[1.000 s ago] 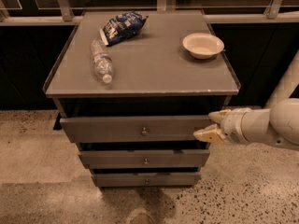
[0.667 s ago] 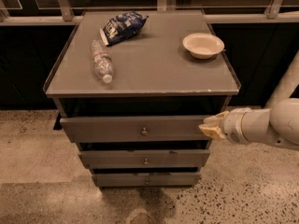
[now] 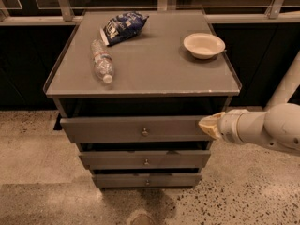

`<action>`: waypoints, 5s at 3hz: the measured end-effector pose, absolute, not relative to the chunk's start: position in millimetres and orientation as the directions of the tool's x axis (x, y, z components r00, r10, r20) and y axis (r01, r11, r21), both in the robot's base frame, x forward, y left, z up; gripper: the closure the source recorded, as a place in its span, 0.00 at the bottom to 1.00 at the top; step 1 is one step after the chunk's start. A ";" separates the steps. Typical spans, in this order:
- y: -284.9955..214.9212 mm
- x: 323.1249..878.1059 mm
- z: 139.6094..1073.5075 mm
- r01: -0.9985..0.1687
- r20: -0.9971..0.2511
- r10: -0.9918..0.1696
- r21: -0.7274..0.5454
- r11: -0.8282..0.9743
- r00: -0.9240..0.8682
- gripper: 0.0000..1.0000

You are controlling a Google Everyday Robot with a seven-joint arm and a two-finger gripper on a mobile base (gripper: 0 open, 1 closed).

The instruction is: Open top drawer

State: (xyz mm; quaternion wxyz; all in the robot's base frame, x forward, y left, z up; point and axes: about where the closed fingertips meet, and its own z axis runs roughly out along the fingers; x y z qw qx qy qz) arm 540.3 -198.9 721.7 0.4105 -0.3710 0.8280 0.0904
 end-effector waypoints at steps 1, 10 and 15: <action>-196.5 569.1 709.1 -0.630 -0.792 -0.498 -0.191 0.753 -0.354 1.00; -196.6 655.9 671.0 -0.658 -0.801 -0.509 -0.203 0.725 -0.314 1.00; -192.0 600.9 653.3 -0.741 -0.777 -0.469 -0.006 0.671 -0.419 1.00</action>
Offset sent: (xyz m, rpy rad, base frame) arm 0.0925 -0.0101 -0.0195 0.0504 -0.2756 -0.1801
